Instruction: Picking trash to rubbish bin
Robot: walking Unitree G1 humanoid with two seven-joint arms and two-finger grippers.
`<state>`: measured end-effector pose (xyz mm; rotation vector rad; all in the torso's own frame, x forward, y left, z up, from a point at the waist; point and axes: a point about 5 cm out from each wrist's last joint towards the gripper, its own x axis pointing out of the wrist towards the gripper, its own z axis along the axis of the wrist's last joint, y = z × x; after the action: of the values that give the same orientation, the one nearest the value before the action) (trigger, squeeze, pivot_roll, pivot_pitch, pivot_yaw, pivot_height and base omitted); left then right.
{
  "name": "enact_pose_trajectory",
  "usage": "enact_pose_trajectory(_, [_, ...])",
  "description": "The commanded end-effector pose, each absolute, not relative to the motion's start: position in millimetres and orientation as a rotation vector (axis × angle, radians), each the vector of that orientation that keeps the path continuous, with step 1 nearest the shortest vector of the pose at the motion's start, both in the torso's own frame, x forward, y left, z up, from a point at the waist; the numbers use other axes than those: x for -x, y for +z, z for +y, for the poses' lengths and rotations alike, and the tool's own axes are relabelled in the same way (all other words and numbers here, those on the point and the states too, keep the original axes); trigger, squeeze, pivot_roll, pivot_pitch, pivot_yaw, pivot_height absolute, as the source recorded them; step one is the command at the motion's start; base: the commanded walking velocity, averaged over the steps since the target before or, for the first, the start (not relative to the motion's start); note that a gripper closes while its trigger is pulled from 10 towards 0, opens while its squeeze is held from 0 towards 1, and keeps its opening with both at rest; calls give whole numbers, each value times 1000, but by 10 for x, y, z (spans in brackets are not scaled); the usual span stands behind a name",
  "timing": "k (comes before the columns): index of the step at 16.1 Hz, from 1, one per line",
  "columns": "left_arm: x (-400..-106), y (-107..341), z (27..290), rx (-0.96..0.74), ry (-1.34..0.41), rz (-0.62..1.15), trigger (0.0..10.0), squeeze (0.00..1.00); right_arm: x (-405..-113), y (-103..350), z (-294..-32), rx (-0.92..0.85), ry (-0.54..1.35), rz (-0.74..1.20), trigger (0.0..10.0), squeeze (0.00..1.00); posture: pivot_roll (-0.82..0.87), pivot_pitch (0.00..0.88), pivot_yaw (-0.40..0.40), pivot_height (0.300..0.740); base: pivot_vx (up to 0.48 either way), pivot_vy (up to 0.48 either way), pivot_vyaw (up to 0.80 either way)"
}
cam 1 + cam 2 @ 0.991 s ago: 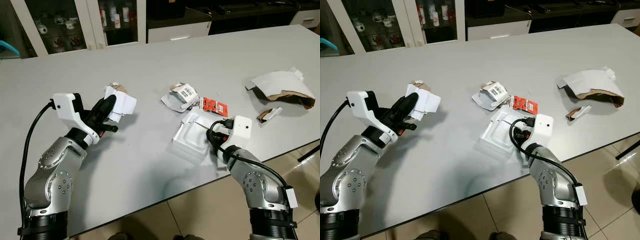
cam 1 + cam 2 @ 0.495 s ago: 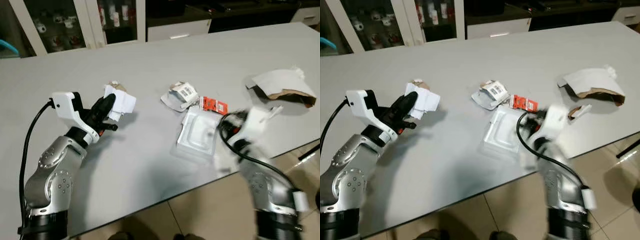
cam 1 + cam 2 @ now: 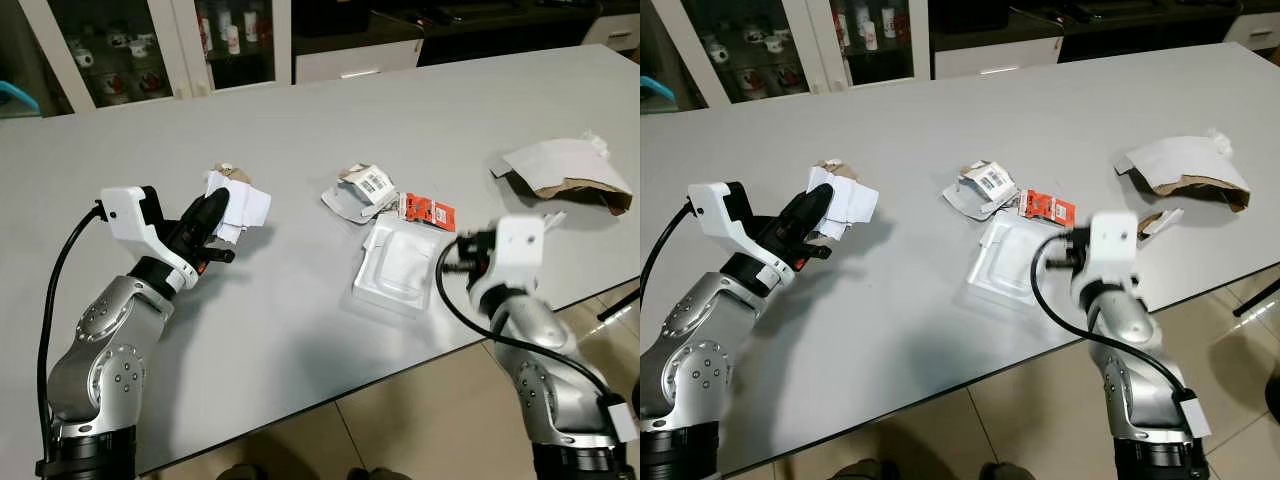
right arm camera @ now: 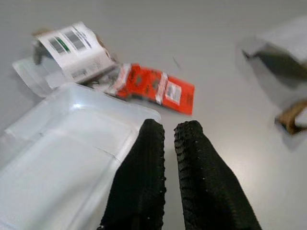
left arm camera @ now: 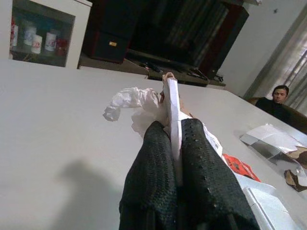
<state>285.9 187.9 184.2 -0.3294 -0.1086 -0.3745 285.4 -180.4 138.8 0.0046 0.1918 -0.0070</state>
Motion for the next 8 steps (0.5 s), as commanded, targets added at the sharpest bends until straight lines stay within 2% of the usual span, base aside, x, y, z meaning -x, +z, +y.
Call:
enact_pose_trajectory(1, [-2843,1854,1839,323,-384,-104,0,0,-2848,1367,-1870,-30,-54,198,10000,1000,-46,88,-10,740,0,0,0])
enact_pose_trajectory(4, [-2839,1857,1830,319,-391,-100,0,0,-2869,1334,-1898,-74,-77,219,10000,1000,-46,89,-8,740,0,0,0])
enact_pose_trajectory(7, [-2828,1860,1838,308,-393,-97,0,0,-2879,1237,-1680,-246,64,262,10000,1000,-41,97,-5,740,0,0,0])
enact_pose_trajectory(8, [-2828,1862,1841,305,-393,-97,0,0,-2891,1214,-1650,-255,75,267,10000,1000,-41,97,-5,740,0,0,0])
